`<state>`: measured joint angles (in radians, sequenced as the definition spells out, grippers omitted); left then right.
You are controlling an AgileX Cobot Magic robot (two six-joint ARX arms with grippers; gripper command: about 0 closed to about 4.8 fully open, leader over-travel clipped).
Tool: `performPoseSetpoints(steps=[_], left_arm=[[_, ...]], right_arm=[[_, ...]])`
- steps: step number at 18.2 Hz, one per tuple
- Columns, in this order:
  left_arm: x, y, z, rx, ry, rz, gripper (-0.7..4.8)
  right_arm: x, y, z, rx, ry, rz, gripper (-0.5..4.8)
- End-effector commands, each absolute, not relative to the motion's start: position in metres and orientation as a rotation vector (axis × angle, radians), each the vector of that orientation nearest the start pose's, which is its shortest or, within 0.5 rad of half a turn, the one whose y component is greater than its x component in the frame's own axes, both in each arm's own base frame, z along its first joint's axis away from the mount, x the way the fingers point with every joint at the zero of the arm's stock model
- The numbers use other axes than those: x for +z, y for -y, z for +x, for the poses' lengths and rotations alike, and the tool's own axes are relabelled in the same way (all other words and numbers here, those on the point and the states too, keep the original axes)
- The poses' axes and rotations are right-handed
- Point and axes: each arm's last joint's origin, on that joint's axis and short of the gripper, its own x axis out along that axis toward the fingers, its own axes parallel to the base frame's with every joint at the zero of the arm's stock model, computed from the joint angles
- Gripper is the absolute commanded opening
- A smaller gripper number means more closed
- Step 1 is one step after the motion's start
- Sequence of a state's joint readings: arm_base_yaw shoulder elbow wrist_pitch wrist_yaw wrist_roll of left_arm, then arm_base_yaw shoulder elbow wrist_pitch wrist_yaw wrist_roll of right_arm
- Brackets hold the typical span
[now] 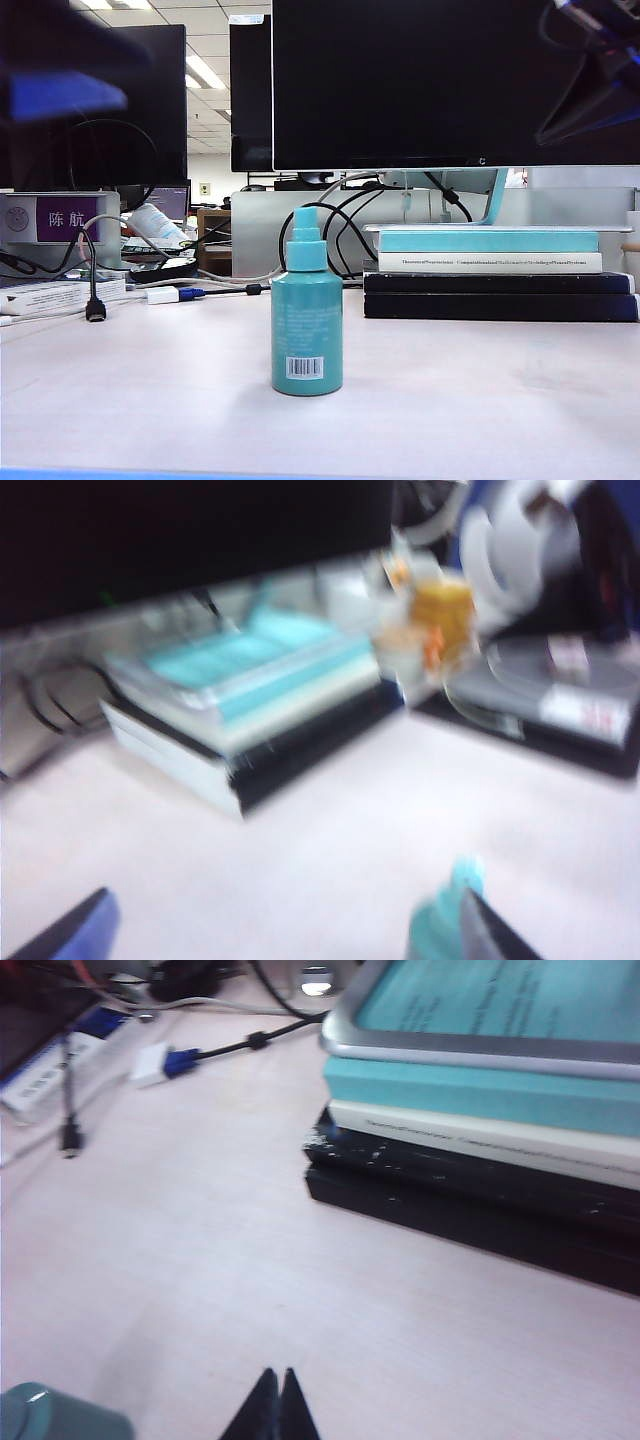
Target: Pick up the sprayer with the left hand, pick up its lid with the right hand then put the lid on the sprayer.
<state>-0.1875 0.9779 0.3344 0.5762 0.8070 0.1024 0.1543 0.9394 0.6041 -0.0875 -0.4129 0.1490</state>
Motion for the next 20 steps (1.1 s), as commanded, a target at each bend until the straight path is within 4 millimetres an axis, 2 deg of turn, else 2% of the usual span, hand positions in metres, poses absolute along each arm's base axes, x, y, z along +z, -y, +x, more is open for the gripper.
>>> performPoseSetpoints(steps=[1, 6, 7, 8, 10, 16, 18, 20], left_arm=[[0.202, 0.067, 0.192, -1.077, -0.048, 0.131, 4.79], [0.171, 0.089, 0.198, -1.222, -0.126, 0.18, 4.79], [0.168, 0.09, 0.199, -1.232, -0.13, 0.184, 4.79], [0.164, 0.092, 0.201, -1.255, -0.132, 0.177, 4.79], [0.159, 0.096, 0.202, -1.284, -0.137, 0.17, 4.79], [0.141, 0.122, 0.2, -1.334, -0.161, 0.195, 4.79], [0.138, 0.128, 0.199, -1.338, -0.15, 0.2, 4.79], [0.136, 0.133, 0.202, -1.335, -0.165, 0.197, 4.79]], right_arm=[[0.256, -0.03, 0.205, 0.609, -0.449, 0.259, -0.05], [0.242, -0.008, 0.219, 0.726, -0.511, 0.426, -0.04], [0.24, -0.007, 0.221, 0.725, -0.522, 0.434, 0.15], [0.238, -0.009, 0.222, 0.732, -0.532, 0.437, 0.51], [0.235, -0.011, 0.224, 0.747, -0.541, 0.419, 0.84], [0.225, -0.01, 0.227, 0.685, -0.6, 0.423, 0.86], [0.222, -0.014, 0.226, 0.677, -0.626, 0.406, 0.86], [0.217, -0.019, 0.224, 0.597, -0.679, 0.37, 0.86]])
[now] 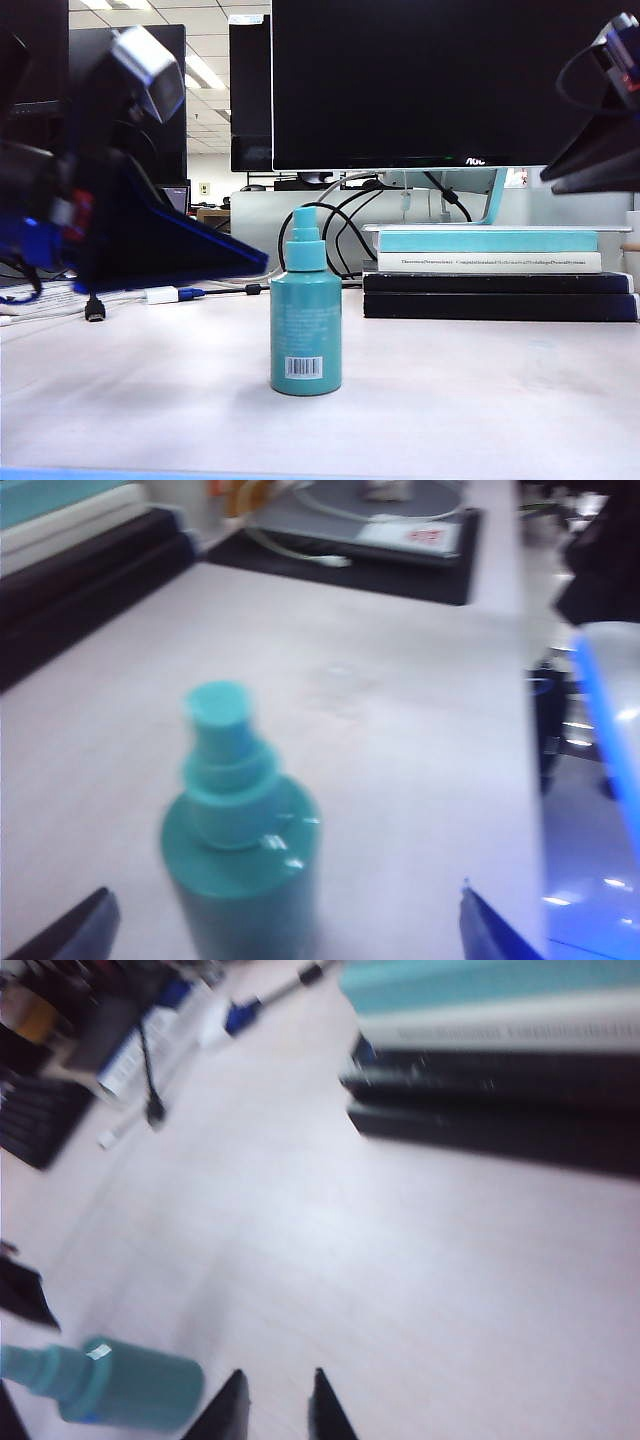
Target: Pick up the sprayer with the left hand, pick up its lid with the right hand then put the lid on the sprayer.
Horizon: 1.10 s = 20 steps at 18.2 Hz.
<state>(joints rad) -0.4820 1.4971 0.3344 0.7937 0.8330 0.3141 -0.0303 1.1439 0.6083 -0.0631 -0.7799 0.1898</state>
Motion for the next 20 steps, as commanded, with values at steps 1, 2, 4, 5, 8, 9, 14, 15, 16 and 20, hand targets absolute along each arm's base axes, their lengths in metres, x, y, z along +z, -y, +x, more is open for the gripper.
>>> performPoseSetpoints(steps=[1, 2, 4, 5, 8, 9, 14, 15, 16, 20], left_arm=[[0.135, 0.136, 0.206, -1.314, -0.178, 0.201, 4.79], [0.134, 0.138, 0.209, -1.308, -0.188, 0.192, 4.79], [0.135, 0.143, 0.217, -1.321, -0.197, 0.171, 4.79], [0.136, 0.147, 0.221, -1.327, -0.205, 0.156, 4.79], [0.135, 0.154, 0.229, -1.37, -0.221, 0.127, 4.79], [0.134, 0.156, 0.23, -1.38, -0.225, 0.124, 4.79], [0.121, 0.163, 0.226, -1.419, -0.272, 0.129, 4.79], [0.118, 0.165, 0.225, -1.428, -0.271, 0.142, 4.79], [0.114, 0.165, 0.226, -1.429, -0.274, 0.142, 4.79], [0.111, 0.166, 0.228, -1.427, -0.253, 0.144, 4.79]], right_arm=[[0.214, -0.024, 0.223, 0.583, -0.7, 0.33, 0.86], [0.213, -0.032, 0.222, 0.577, -0.722, 0.29, 0.86], [0.211, -0.046, 0.22, 0.556, -0.733, 0.228, 0.86], [0.211, -0.052, 0.219, 0.541, -0.731, 0.199, 0.86], [0.21, -0.063, 0.217, 0.503, -0.736, 0.138, 1.22], [0.209, -0.062, 0.217, 0.506, -0.742, 0.129, 1.41], [0.207, -0.062, 0.215, 0.505, -0.772, 0.126, 1.49], [0.207, -0.062, 0.214, 0.507, -0.775, 0.127, 1.49], [0.207, -0.062, 0.214, 0.506, -0.776, 0.127, 1.49], [0.203, -0.062, 0.217, 0.492, -0.788, 0.1, 1.48]])
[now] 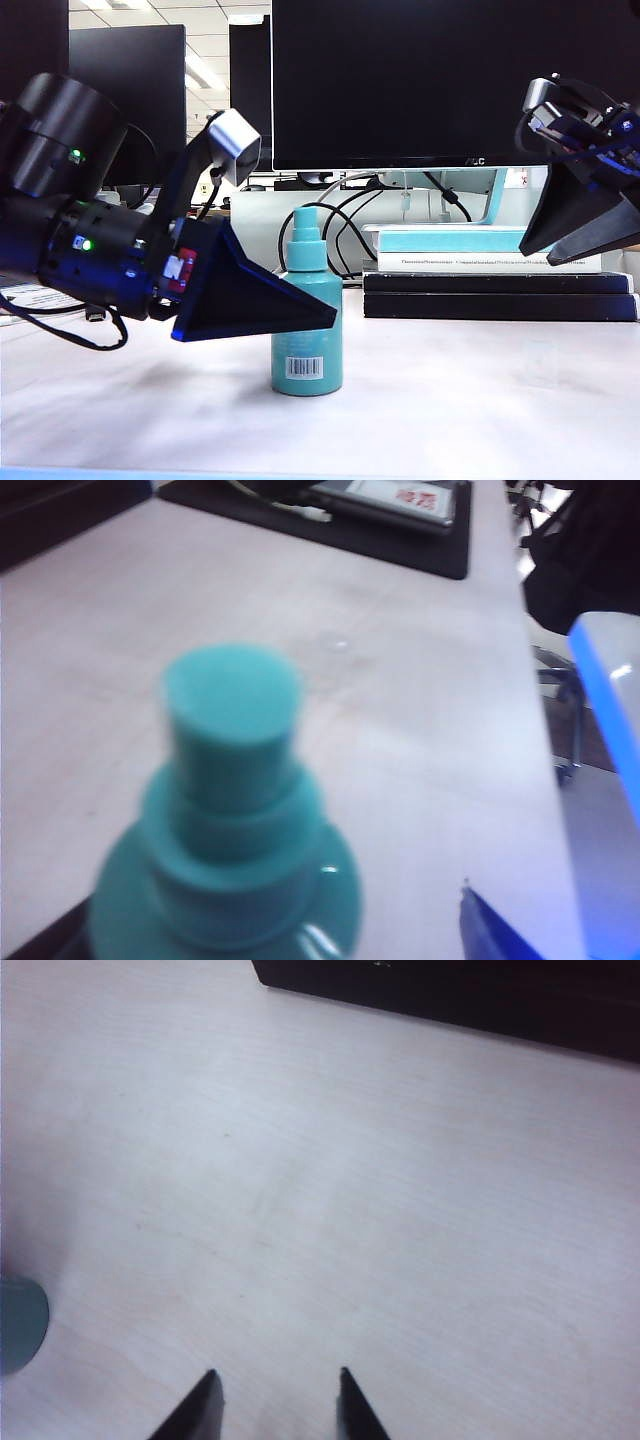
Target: Pick up the sprayer with the left hand, pick up its lid with the right hand then put the lid on the sprayer.
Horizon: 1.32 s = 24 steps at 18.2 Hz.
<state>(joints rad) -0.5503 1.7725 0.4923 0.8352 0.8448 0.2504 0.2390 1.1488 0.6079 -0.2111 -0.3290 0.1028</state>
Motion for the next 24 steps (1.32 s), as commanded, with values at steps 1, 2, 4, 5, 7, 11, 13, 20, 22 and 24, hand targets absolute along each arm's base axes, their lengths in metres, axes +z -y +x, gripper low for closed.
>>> performPoseSetpoints(steps=[1, 2, 4, 5, 7, 11, 13, 20, 22, 24], left_arm=[[0.11, 0.167, 0.227, -1.43, -0.254, 0.144, 4.29], [0.11, 0.167, 0.227, -1.425, -0.257, 0.146, 3.79], [0.106, 0.167, 0.227, -1.416, -0.271, 0.148, 3.12], [0.102, 0.169, 0.227, -1.42, -0.287, 0.146, 2.93], [0.096, 0.169, 0.226, -1.422, -0.315, 0.142, 2.66], [0.094, 0.169, 0.227, -1.422, -0.303, 0.144, 2.66], [0.096, 0.17, 0.228, -1.421, -0.278, 0.148, 2.66], [0.097, 0.17, 0.229, -1.416, -0.263, 0.151, 2.67], [0.098, 0.171, 0.229, -1.416, -0.261, 0.152, 2.67], [0.098, 0.172, 0.231, -1.416, -0.26, 0.149, 2.67]], right_arm=[[0.198, -0.062, 0.219, 0.476, -0.808, 0.091, 1.48], [0.195, -0.062, 0.22, 0.471, -0.823, 0.089, 1.48], [0.188, -0.063, 0.224, 0.469, -0.854, 0.09, 1.48], [0.184, -0.064, 0.226, 0.468, -0.868, 0.09, 1.48], [0.18, -0.065, 0.227, 0.497, -0.889, 0.105, 1.49], [0.177, -0.068, 0.222, 0.576, -0.946, 0.141, 1.76], [0.175, -0.068, 0.22, 0.58, -0.976, 0.141, 2.66], [0.172, -0.069, 0.214, 0.604, -1.039, 0.16, 2.65], [0.172, -0.073, 0.213, 0.616, -1.045, 0.139, 2.65], [0.171, -0.079, 0.211, 0.607, -1.041, 0.088, 2.65]])
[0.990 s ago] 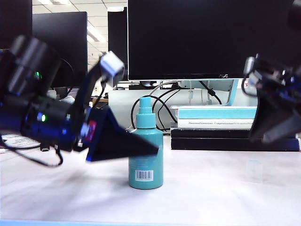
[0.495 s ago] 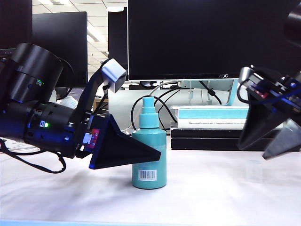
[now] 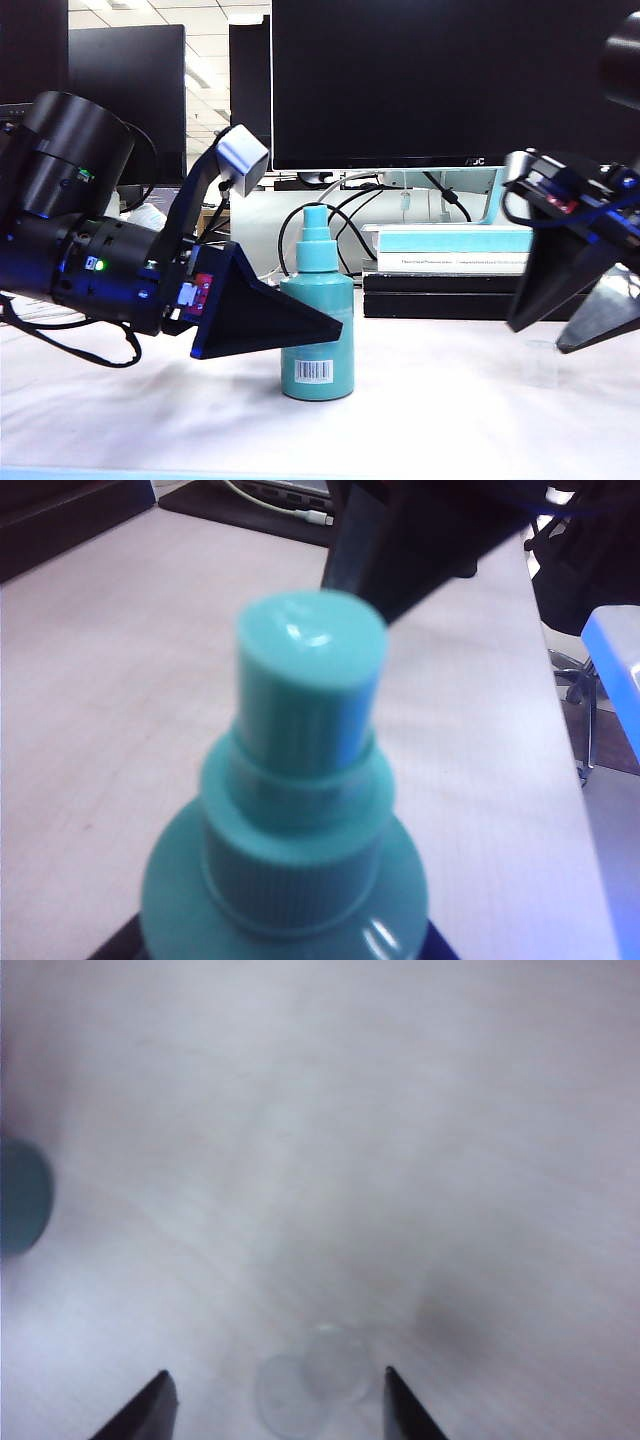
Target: Pick up the sprayer with the left hand, pick up its lid with the right hand then put the lid on the sprayer.
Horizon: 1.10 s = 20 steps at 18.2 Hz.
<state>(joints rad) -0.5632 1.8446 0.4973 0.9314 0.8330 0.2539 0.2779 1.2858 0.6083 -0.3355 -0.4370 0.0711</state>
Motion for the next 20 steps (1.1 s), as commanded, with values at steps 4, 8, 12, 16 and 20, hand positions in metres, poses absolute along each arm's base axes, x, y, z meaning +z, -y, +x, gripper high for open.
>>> performPoseSetpoints(steps=[4, 8, 12, 16, 20], left_arm=[[0.097, 0.1716, 0.2312, -1.416, -0.271, 0.147, 2.67], [0.0968, 0.1716, 0.231, -1.417, -0.275, 0.146, 2.67], [0.0967, 0.1716, 0.2309, -1.417, -0.277, 0.146, 2.67], [0.0965, 0.1715, 0.2309, -1.418, -0.28, 0.142, 2.68], [0.0964, 0.1715, 0.2307, -1.418, -0.292, 0.129, 2.68]], right_arm=[[0.1701, -0.0832, 0.2101, 0.542, -1.031, -0.011, 2.63], [0.1685, -0.083, 0.2101, 0.529, -1.041, -0.021, 2.29], [0.1667, -0.083, 0.2102, 0.527, -1.052, -0.022, 1.57], [0.1635, -0.0834, 0.2125, 0.517, -1.056, -0.027, 0.85], [0.1635, -0.0847, 0.2158, 0.517, -1.031, -0.02, 0.85]])
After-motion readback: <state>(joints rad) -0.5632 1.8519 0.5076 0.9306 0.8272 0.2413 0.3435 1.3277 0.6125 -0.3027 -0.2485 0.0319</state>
